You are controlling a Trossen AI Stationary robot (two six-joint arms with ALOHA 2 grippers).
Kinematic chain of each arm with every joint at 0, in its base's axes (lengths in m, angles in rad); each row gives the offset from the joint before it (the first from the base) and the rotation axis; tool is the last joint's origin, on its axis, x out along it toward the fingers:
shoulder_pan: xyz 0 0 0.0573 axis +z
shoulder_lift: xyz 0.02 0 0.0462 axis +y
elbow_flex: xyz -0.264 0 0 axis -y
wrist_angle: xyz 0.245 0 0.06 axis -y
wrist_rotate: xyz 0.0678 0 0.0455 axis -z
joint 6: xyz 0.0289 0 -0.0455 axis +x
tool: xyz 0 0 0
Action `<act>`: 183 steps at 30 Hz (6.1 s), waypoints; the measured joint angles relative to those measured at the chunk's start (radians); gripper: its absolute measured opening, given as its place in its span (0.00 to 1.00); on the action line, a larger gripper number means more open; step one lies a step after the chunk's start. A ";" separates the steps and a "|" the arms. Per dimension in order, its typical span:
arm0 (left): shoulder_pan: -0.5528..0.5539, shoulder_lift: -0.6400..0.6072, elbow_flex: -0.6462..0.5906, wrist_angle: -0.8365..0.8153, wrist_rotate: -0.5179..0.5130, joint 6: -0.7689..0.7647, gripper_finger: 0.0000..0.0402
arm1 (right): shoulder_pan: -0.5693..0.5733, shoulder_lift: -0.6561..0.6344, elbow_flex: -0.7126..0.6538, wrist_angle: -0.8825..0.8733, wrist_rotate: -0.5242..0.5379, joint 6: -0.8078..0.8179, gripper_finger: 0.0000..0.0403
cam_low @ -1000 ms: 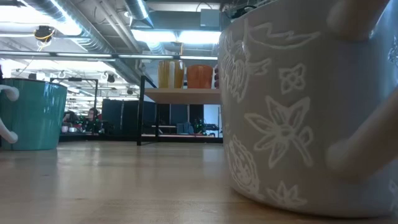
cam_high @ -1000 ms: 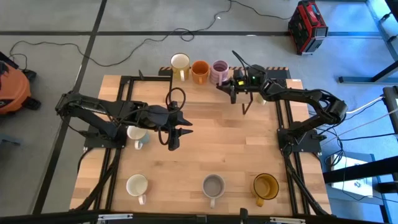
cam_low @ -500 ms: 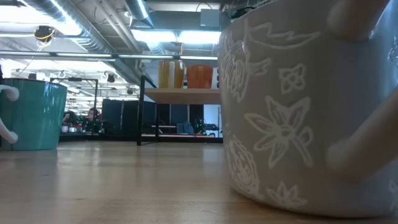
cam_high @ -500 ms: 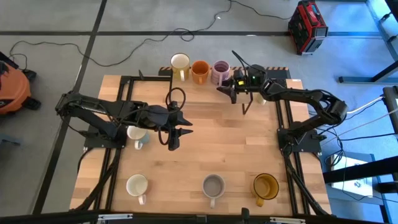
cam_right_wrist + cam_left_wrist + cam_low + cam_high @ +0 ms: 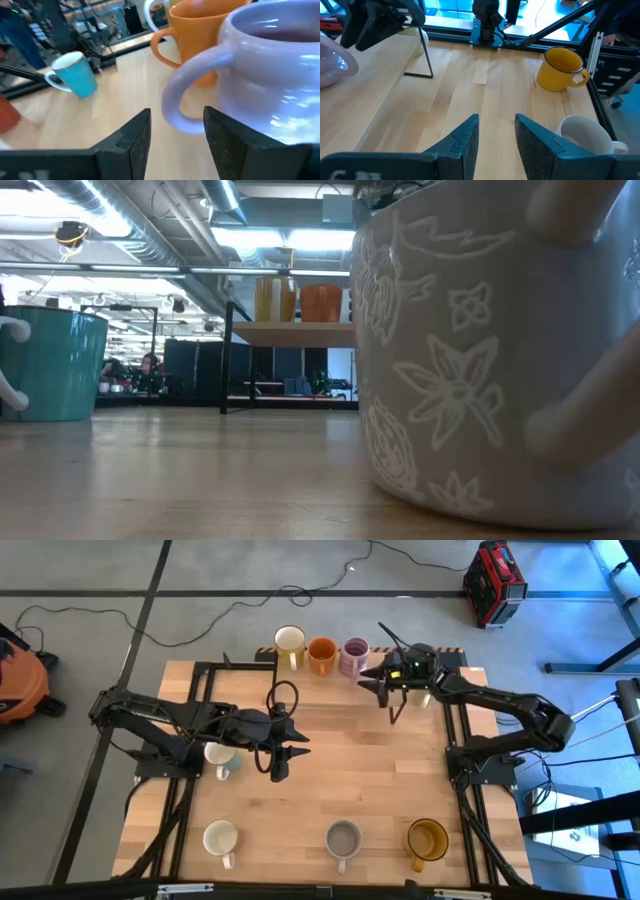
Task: Place coffee mugs
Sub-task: Put the purple mug on the shelf, then put the gray mug on the shelf
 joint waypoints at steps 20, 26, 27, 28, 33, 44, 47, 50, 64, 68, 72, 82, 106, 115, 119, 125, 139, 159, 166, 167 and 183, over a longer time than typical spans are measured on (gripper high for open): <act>0.000 0.000 0.000 0.000 0.000 -0.005 0.30 | -0.007 0.025 0.000 -0.033 0.539 -0.070 0.42; 0.000 0.000 0.000 0.000 0.000 -0.006 0.30 | -0.007 0.040 0.023 0.006 0.552 -0.071 0.42; 0.000 0.000 0.000 0.000 0.000 -0.005 0.30 | -0.007 0.043 0.029 0.003 0.546 -0.076 0.42; 0.000 0.000 0.000 0.000 0.000 -0.004 0.30 | -0.007 0.047 0.037 0.004 0.542 -0.077 0.42; 0.000 0.000 0.000 0.000 0.000 0.000 0.30 | -0.007 0.068 0.057 0.005 0.536 -0.077 0.42; 0.000 0.000 0.000 0.000 0.000 0.003 0.30 | -0.006 -0.001 0.073 -0.137 0.545 -0.073 0.42; 0.000 0.000 0.000 0.000 0.000 0.010 0.30 | 0.010 -0.104 0.140 -0.325 0.431 -0.013 0.42; 0.000 0.000 0.000 0.000 0.002 0.010 0.30 | 0.083 -0.209 0.190 -0.514 0.160 0.107 0.42; -0.071 0.006 0.000 0.002 0.007 -0.053 0.30 | 0.990 -0.284 0.172 -0.558 0.514 0.364 0.42; -0.128 0.019 0.000 0.001 0.004 -0.109 0.30 | 1.157 -0.202 0.172 -0.522 0.586 0.427 0.42; -0.191 0.040 0.000 0.004 -0.017 -0.186 0.30 | 1.297 -0.106 0.172 -0.457 0.692 0.458 0.42; -0.317 0.108 0.000 0.024 -0.043 -0.248 0.30 | 1.422 0.132 0.173 -0.210 0.684 0.708 0.42; -0.402 0.115 0.000 0.019 -0.038 -0.218 0.30 | 1.565 0.617 0.302 -0.011 0.925 0.814 0.42; -0.402 0.115 0.000 0.020 -0.038 -0.217 0.30 | 1.536 0.692 0.303 0.126 0.969 0.762 0.42; -0.402 0.115 0.000 0.018 -0.038 -0.217 0.30 | 1.522 0.699 0.304 0.144 0.983 0.749 0.42; -0.402 0.115 0.000 0.018 -0.038 -0.217 0.30 | 1.503 0.699 0.306 0.107 1.034 0.732 0.42; -0.402 0.115 0.000 0.018 -0.038 -0.217 0.30 | 1.466 0.712 0.306 0.129 0.989 0.730 0.42; -0.402 0.115 0.000 0.018 -0.038 -0.191 0.30 | 1.444 0.764 0.306 0.282 1.104 0.619 0.26; -0.402 0.115 0.000 0.018 -0.038 -0.191 0.30 | 1.446 0.788 0.307 0.304 1.113 0.662 0.24; -0.402 0.115 0.000 0.019 -0.037 -0.191 0.30 | 1.446 0.799 0.307 0.319 1.117 0.662 0.24; -0.399 0.115 0.000 0.018 -0.053 -0.191 0.30 | 1.438 0.857 0.306 0.453 1.226 0.578 0.21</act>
